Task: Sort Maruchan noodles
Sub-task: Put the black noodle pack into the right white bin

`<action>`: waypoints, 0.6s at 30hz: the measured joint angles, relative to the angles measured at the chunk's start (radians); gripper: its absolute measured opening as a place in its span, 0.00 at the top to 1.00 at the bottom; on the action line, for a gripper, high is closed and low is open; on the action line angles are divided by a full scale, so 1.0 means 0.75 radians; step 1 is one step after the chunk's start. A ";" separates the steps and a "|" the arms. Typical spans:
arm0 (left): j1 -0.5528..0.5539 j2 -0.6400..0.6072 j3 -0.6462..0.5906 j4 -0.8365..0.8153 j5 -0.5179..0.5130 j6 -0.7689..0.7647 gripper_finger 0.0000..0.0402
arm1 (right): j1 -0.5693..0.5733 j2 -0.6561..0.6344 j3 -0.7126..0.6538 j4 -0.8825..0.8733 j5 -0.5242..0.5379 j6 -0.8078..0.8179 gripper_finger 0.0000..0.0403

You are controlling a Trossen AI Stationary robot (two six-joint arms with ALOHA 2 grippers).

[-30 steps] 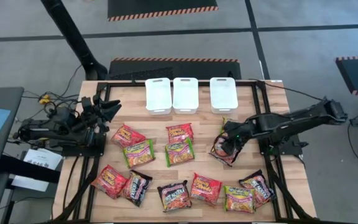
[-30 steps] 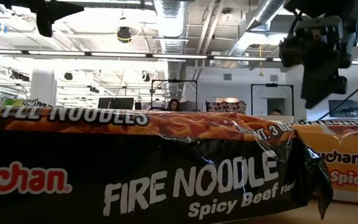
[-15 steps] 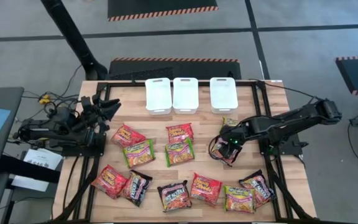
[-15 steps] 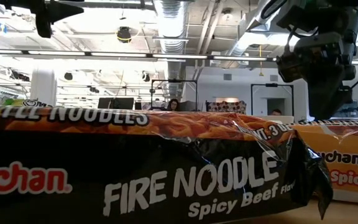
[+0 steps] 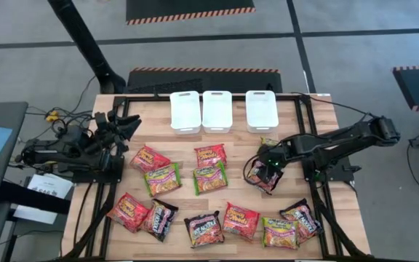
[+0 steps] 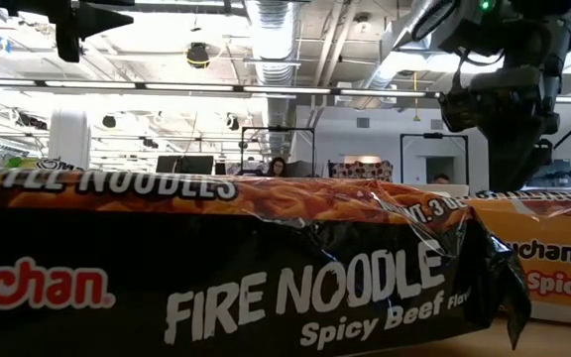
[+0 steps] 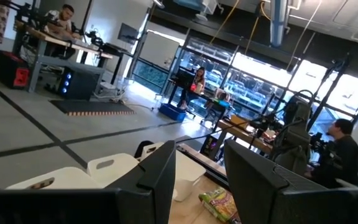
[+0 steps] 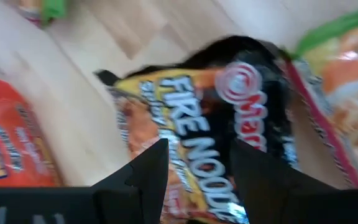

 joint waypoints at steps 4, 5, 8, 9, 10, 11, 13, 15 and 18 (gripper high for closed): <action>0.000 0.000 0.000 0.000 -0.002 0.000 0.69 | -0.003 0.000 0.000 -0.037 -0.001 0.000 0.51; 0.000 0.000 0.000 0.000 -0.002 0.000 0.69 | 0.002 0.000 0.000 -0.033 -0.009 0.001 0.51; 0.000 0.000 0.000 0.000 -0.002 0.000 0.69 | 0.026 0.000 0.000 -0.035 -0.026 0.010 0.51; 0.000 0.000 0.000 0.000 -0.002 0.000 0.69 | 0.035 0.000 0.000 -0.038 -0.026 0.010 0.51; 0.000 0.000 0.000 0.000 -0.002 0.000 0.69 | 0.042 0.000 0.000 -0.037 -0.028 0.011 0.51; 0.000 0.000 0.000 0.000 -0.002 0.000 0.69 | 0.049 0.004 0.000 -0.036 -0.028 0.011 0.51; 0.000 0.000 0.000 0.000 -0.002 0.000 0.69 | 0.060 0.029 -0.001 -0.037 -0.026 0.016 0.51; 0.000 0.000 0.000 0.000 -0.002 0.000 0.69 | 0.063 0.060 0.000 -0.041 -0.026 0.015 0.51; 0.000 0.000 0.001 -0.002 -0.003 0.006 0.69 | 0.061 0.131 0.003 -0.026 -0.032 0.018 0.51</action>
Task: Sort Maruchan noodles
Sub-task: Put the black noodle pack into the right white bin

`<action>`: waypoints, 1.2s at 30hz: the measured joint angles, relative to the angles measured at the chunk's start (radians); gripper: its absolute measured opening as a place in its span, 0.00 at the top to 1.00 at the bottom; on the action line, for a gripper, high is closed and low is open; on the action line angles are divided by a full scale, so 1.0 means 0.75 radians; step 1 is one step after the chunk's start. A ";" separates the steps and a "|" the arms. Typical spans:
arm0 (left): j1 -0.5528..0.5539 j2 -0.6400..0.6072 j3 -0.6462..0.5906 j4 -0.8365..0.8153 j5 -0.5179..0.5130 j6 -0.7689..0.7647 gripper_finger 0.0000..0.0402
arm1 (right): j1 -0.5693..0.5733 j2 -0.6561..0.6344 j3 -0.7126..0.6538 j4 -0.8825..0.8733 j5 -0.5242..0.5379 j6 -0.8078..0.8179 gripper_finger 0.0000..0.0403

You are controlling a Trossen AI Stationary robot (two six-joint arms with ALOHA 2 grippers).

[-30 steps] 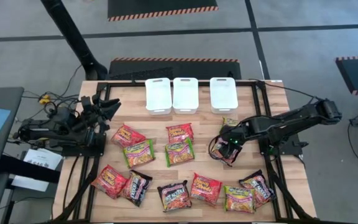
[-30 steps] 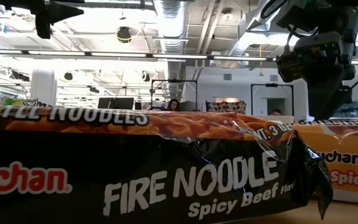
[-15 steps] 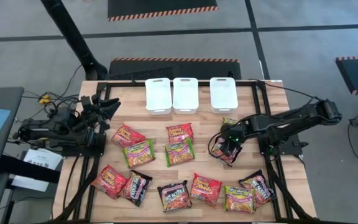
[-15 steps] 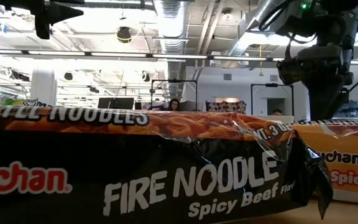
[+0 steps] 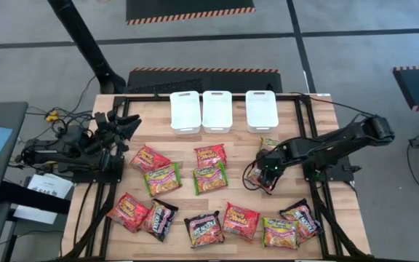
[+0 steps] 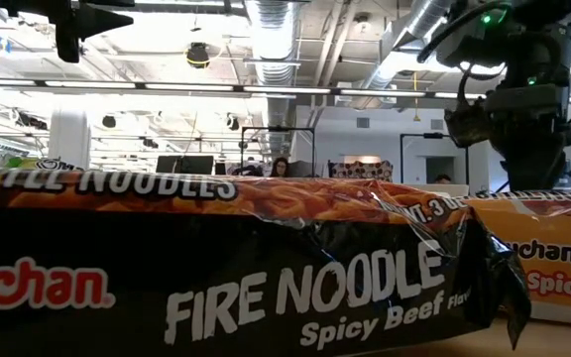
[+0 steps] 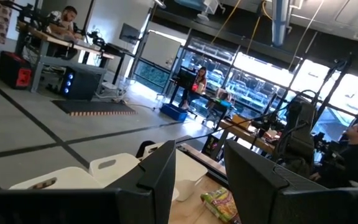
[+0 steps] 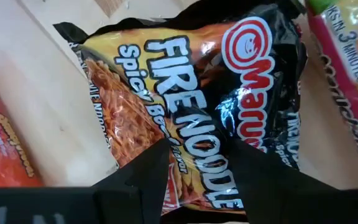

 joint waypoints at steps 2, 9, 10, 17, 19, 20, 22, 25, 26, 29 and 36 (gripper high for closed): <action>0.000 0.000 0.000 0.000 0.000 -0.001 0.69 | -0.001 0.041 0.009 0.002 -0.004 0.017 0.51; 0.000 0.000 0.000 0.001 -0.002 -0.001 0.69 | 0.007 0.153 0.052 0.006 0.030 0.039 0.55; 0.000 0.000 0.000 0.001 -0.002 -0.001 0.69 | 0.007 0.165 0.059 0.005 0.033 0.039 0.58; 0.000 0.000 0.000 0.000 -0.002 -0.001 0.69 | 0.007 0.214 0.113 -0.009 0.061 0.042 0.87; 0.000 0.000 0.000 0.000 -0.002 -0.001 0.69 | 0.007 0.214 0.123 -0.015 0.069 0.041 0.95; 0.000 0.000 0.000 0.000 -0.002 -0.001 0.69 | 0.007 0.210 0.126 -0.014 0.075 0.041 0.97; 0.000 0.000 0.000 0.000 -0.002 -0.001 0.69 | 0.007 0.205 0.133 -0.013 0.080 0.042 0.98; 0.000 0.000 0.000 -0.001 -0.003 -0.001 0.69 | 0.007 0.207 0.163 -0.026 0.079 0.027 0.99; 0.000 0.000 0.000 -0.001 -0.003 -0.001 0.69 | 0.010 0.210 0.178 -0.031 0.079 0.008 0.99; 0.000 0.000 0.000 -0.001 -0.003 -0.001 0.69 | 0.027 0.213 0.226 -0.041 0.090 -0.034 0.99; 0.000 0.000 0.000 -0.001 -0.003 0.008 0.69 | 0.061 0.211 0.359 -0.134 0.120 -0.086 0.99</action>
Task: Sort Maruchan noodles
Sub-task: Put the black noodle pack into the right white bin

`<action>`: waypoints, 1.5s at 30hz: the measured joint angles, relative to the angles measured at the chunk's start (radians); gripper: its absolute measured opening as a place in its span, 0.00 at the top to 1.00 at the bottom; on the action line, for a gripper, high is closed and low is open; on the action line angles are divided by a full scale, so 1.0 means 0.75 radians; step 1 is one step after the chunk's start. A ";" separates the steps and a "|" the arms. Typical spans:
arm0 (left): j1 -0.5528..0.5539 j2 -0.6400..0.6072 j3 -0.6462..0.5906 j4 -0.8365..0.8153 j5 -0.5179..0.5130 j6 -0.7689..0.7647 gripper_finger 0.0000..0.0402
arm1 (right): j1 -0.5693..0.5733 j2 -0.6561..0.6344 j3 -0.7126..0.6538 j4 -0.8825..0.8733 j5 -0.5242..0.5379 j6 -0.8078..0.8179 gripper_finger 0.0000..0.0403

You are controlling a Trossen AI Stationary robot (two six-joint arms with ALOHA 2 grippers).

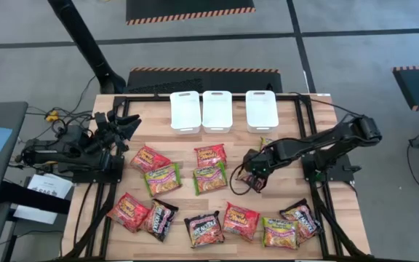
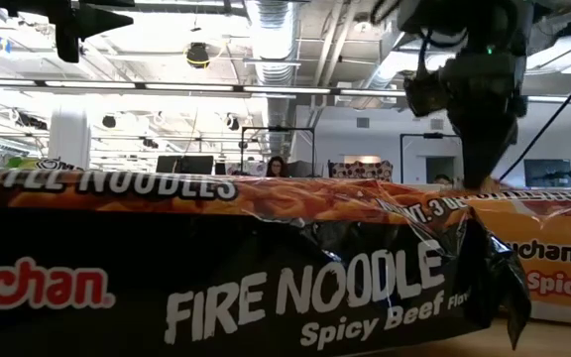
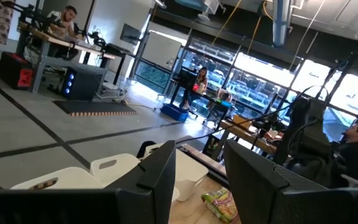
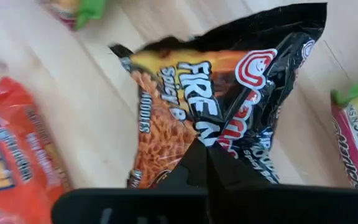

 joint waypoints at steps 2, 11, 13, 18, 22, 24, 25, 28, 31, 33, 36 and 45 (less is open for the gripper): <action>0.000 0.000 0.000 0.000 0.000 0.006 0.69 | 0.002 -0.001 0.043 -0.028 0.001 -0.015 0.99; 0.000 0.000 0.000 0.000 0.000 0.006 0.69 | 0.005 -0.004 0.259 -0.284 0.151 -0.078 0.99; 0.000 0.000 0.000 0.000 0.000 0.015 0.69 | -0.005 -0.004 0.308 -0.347 0.209 -0.105 0.99; 0.000 0.000 0.000 -0.001 -0.018 0.054 0.69 | -0.069 -0.006 0.432 -0.477 0.352 -0.182 0.99; 0.000 0.000 0.000 -0.001 -0.061 0.059 0.69 | -0.159 -0.006 0.518 -0.518 0.449 -0.285 0.99; 0.000 0.000 0.000 -0.001 -0.101 0.059 0.69 | -0.216 -0.006 0.551 -0.520 0.493 -0.364 0.99; 0.000 0.000 0.000 -0.002 -0.116 0.059 0.69 | -0.247 -0.006 0.566 -0.521 0.511 -0.405 0.99; 0.000 0.000 0.000 -0.007 -0.188 0.059 0.69 | -0.349 -0.006 0.601 -0.520 0.546 -0.542 0.99; 0.000 0.000 0.000 -0.017 -0.237 0.059 0.69 | -0.454 -0.006 0.626 -0.520 0.582 -0.702 0.99; 0.000 0.000 0.000 -0.034 -0.269 0.059 0.69 | -0.530 -0.007 0.636 -0.512 0.597 -0.833 0.99; 0.000 0.000 0.000 -0.037 -0.298 0.058 0.69 | -0.649 -0.007 0.639 -0.481 0.616 -1.046 0.99; 0.000 0.000 0.000 -0.036 -0.328 0.101 0.69 | -0.999 0.025 0.641 -0.301 0.616 -1.671 0.99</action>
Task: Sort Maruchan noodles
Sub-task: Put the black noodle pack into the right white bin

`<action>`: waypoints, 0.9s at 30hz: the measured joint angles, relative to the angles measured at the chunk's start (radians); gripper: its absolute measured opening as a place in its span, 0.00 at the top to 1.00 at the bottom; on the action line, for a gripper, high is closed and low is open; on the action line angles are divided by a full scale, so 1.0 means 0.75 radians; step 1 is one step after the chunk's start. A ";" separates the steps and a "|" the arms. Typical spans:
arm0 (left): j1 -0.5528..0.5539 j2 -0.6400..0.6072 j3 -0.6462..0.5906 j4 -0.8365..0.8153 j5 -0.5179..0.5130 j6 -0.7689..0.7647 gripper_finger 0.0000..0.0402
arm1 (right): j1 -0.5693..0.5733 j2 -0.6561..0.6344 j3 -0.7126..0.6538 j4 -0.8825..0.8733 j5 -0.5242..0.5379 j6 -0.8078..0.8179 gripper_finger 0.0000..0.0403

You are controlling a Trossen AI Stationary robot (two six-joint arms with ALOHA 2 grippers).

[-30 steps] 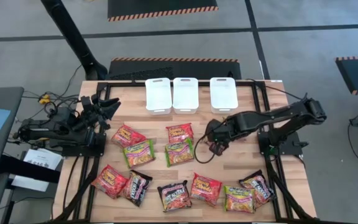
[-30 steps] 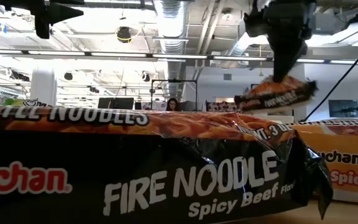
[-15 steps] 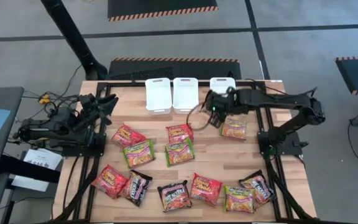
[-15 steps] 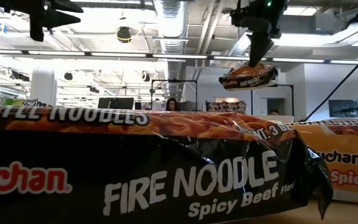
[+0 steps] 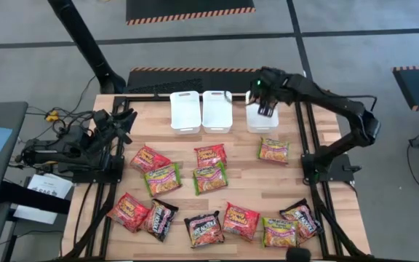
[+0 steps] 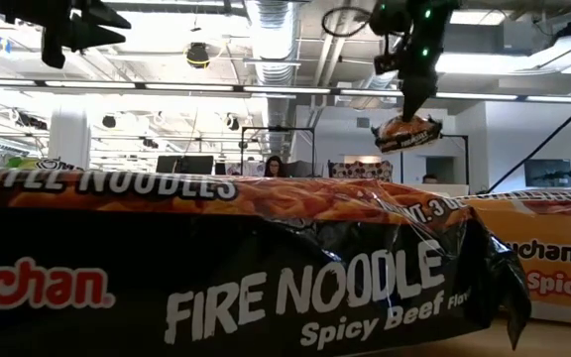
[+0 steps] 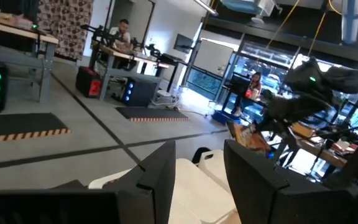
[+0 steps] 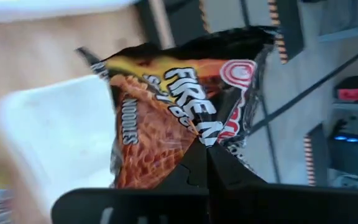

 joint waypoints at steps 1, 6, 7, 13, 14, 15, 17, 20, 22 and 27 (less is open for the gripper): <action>0.000 0.000 0.000 0.000 -0.014 0.000 0.69 | -0.038 0.008 -0.001 0.016 -0.008 -0.044 0.99; 0.000 0.000 0.000 0.002 -0.077 -0.002 0.69 | -0.160 0.040 -0.002 0.076 -0.092 -0.168 0.99; 0.000 0.000 0.000 0.002 -0.084 -0.002 0.69 | -0.181 0.053 -0.006 0.076 -0.107 -0.185 0.99; 0.000 0.000 0.000 0.001 -0.124 -0.004 0.69 | -0.225 0.155 -0.006 0.137 -0.133 -0.313 0.99; 0.000 0.000 0.000 0.001 -0.125 -0.004 0.69 | -0.228 0.175 -0.006 0.147 -0.134 -0.331 0.99; 0.000 0.000 0.000 0.002 -0.125 -0.004 0.69 | -0.228 0.194 -0.006 0.160 -0.136 -0.343 0.99; 0.000 0.000 0.000 0.001 -0.125 -0.005 0.69 | -0.225 0.229 -0.006 0.161 -0.135 -0.360 0.99; 0.000 0.000 0.000 0.001 -0.125 -0.007 0.69 | -0.222 0.273 -0.006 0.160 -0.117 -0.396 0.99; 0.000 0.000 0.000 0.001 -0.125 -0.007 0.69 | -0.222 0.297 -0.006 0.162 -0.117 -0.412 0.99; 0.000 0.000 0.000 0.001 -0.125 -0.008 0.69 | -0.223 0.345 -0.006 0.162 -0.111 -0.426 0.99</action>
